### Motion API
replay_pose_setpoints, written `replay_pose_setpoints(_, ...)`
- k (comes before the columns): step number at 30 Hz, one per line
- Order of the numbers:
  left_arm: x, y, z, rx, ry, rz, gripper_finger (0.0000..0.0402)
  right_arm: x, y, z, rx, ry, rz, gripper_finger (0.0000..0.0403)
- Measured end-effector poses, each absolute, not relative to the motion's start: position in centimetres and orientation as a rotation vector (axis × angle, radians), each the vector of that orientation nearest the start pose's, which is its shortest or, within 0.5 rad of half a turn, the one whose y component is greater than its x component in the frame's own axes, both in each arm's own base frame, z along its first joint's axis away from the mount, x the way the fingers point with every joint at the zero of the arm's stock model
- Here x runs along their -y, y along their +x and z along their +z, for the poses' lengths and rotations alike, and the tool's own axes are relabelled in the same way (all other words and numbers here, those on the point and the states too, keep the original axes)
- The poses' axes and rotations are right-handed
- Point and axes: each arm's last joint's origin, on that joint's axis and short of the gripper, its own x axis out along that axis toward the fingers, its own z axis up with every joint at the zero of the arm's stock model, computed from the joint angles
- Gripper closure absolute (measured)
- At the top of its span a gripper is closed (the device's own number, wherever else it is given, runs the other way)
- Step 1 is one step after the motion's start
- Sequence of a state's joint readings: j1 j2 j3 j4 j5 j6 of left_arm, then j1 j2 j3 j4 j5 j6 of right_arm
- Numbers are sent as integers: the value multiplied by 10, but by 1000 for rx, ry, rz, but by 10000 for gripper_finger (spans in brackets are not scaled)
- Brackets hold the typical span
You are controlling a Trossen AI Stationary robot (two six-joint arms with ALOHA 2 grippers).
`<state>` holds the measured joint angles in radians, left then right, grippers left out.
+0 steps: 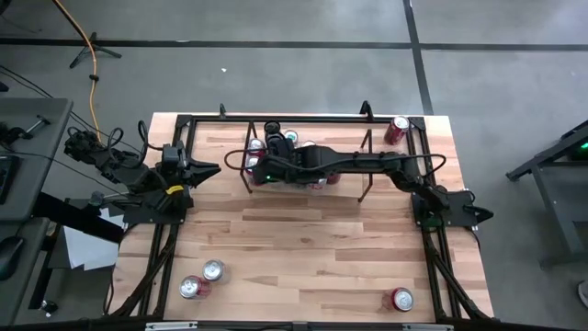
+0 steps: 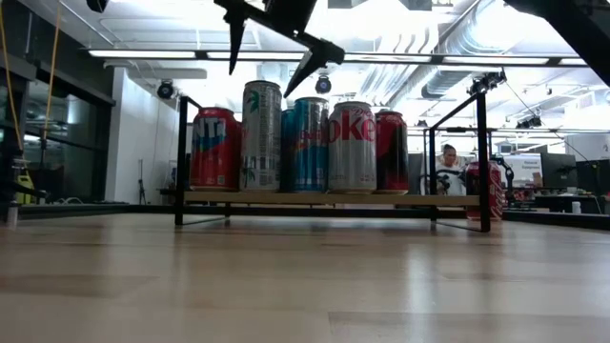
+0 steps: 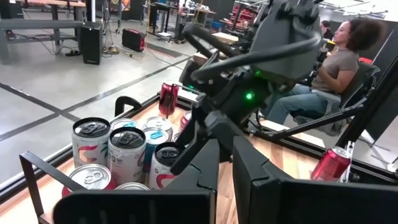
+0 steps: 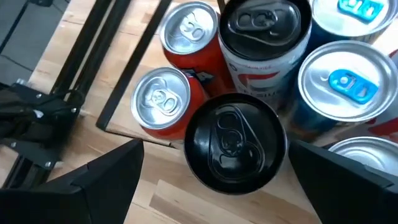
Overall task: Place canned beverage on shelf
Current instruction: Put the white-pink soda can on the shelf aligned with the other white-pink soda cans
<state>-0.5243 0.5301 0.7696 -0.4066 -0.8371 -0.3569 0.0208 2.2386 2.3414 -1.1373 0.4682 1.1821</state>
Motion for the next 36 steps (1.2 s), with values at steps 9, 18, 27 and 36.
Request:
replay_pose_setpoints(9,32,99,339,-73,-247,331,401,4,472,308,-625,842,-956,18)
replay_pose_setpoints(18,32,99,339,-75,-245,331,402,3,472,301,-675,833,-967,61)
replay_pose_setpoints(27,32,99,337,-91,-231,334,401,4,476,296,-667,842,-962,128)
replay_pose_setpoints(36,32,99,337,-90,-233,339,401,12,476,297,-707,767,-920,155)
